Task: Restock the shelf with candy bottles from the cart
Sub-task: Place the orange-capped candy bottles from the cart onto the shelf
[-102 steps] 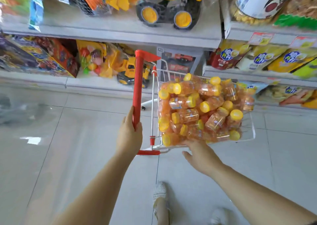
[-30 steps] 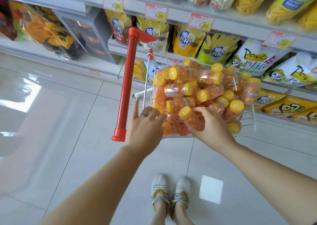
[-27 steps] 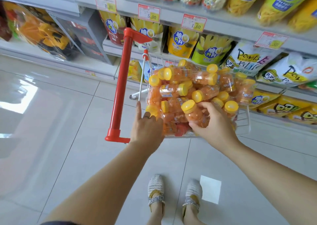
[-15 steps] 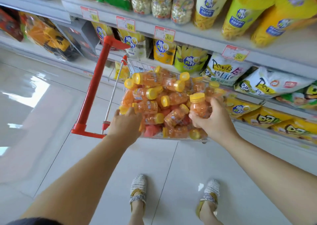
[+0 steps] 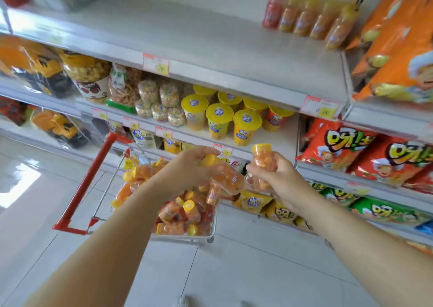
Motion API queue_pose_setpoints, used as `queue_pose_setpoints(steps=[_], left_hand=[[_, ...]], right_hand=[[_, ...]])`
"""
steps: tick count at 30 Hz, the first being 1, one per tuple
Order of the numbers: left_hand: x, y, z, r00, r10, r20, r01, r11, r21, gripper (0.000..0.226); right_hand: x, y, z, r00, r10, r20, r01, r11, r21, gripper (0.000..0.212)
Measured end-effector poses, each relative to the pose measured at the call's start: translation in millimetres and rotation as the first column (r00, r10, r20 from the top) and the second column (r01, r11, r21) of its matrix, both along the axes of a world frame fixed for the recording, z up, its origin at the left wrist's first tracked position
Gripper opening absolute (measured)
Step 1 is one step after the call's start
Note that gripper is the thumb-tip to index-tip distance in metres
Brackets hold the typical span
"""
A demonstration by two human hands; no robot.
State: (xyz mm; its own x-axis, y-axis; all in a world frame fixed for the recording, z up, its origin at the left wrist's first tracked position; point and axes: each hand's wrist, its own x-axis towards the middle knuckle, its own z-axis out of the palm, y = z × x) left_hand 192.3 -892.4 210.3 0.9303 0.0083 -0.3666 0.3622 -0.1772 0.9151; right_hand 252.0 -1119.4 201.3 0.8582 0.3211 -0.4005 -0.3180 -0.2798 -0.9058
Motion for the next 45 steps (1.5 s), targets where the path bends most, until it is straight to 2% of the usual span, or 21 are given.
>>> queue_pose_setpoints(steps=[3, 6, 8, 11, 15, 18, 20, 22, 24, 26, 30, 35, 38, 41, 43, 45], left_hand=[[26.1, -25.1, 32.1, 0.997, 0.041, 0.063, -0.027, 0.976, -0.217, 0.045], [50.1, -47.3, 57.6, 0.992, 0.068, 0.109, -0.027, 0.941, -0.336, 0.052], [64.1, -59.8, 70.6, 0.987, 0.080, 0.136, -0.016, 0.911, -0.412, 0.050], [86.6, -74.0, 91.7, 0.978, 0.065, 0.197, 0.026, 0.905, -0.424, 0.027], [128.2, -77.5, 116.9, 0.964, 0.079, 0.254, 0.056, 0.875, -0.482, 0.029], [165.3, -73.4, 127.7, 0.936, 0.082, 0.342, 0.055, 0.925, -0.375, 0.020], [193.7, -68.5, 131.9, 0.915, 0.087, 0.394, 0.041, 0.951, -0.306, 0.021], [221.1, -66.7, 137.1, 0.901, 0.079, 0.427, 0.032, 0.969, -0.245, 0.039], [247.8, -67.6, 137.4, 0.894, 0.051, 0.444, 0.030, 0.984, -0.173, 0.046], [274.2, -72.1, 132.2, 0.885, 0.014, 0.466, 0.049, 0.991, -0.122, 0.035], [319.7, -87.7, 110.6, 0.866, -0.064, 0.496, 0.063, 0.998, 0.019, 0.040], [363.6, -107.0, 85.4, 0.846, -0.148, 0.512, 0.099, 0.988, 0.121, 0.041], [382.3, -114.5, 80.9, 0.831, -0.143, 0.538, 0.095, 0.989, 0.115, 0.044], [390.6, -114.6, 77.8, 0.826, -0.181, 0.533, 0.119, 0.982, 0.149, 0.058], [392.1, -112.2, 71.4, 0.818, -0.260, 0.514, 0.132, 0.953, 0.272, 0.071], [394.9, -110.4, 66.9, 0.835, -0.290, 0.468, 0.105, 0.919, 0.381, 0.074]], right_hand=[[9.5, -19.7, 36.7, 0.995, -0.054, -0.085, 0.066, 0.987, 0.148, 0.030], [19.8, -31.4, 70.0, 0.980, -0.125, -0.158, 0.167, 0.943, 0.289, 0.027], [26.6, -35.8, 88.9, 0.979, -0.132, -0.153, 0.177, 0.923, 0.342, 0.026], [37.5, -33.8, 117.4, 0.992, -0.116, -0.052, 0.127, 0.927, 0.353, 0.025], [67.5, -27.6, 143.0, 0.954, -0.203, 0.222, 0.155, 0.964, 0.216, 0.024], [100.7, -22.1, 153.8, 0.871, -0.241, 0.428, 0.249, 0.968, 0.039, 0.035], [128.0, -17.9, 155.4, 0.804, -0.272, 0.529, 0.345, 0.938, -0.042, 0.038], [157.4, -16.8, 153.6, 0.741, -0.294, 0.604, 0.441, 0.891, -0.109, 0.039], [182.6, -17.5, 151.6, 0.706, -0.253, 0.661, 0.495, 0.844, -0.206, 0.038], [205.1, -20.5, 148.7, 0.689, -0.166, 0.705, 0.524, 0.786, -0.327, 0.042], [240.6, -29.8, 145.1, 0.702, 0.006, 0.712, 0.509, 0.695, -0.508, 0.056], [277.3, -46.7, 129.1, 0.677, 0.119, 0.726, 0.532, 0.602, -0.595, 0.057], [288.2, -51.6, 127.9, 0.664, 0.146, 0.733, 0.556, 0.559, -0.615, 0.055], [294.6, -51.6, 136.2, 0.684, 0.184, 0.706, 0.529, 0.540, -0.654, 0.058], [297.3, -52.6, 145.3, 0.707, 0.236, 0.667, 0.487, 0.521, -0.701, 0.053], [299.4, -53.6, 153.2, 0.743, 0.281, 0.608, 0.421, 0.510, -0.750, 0.042]])
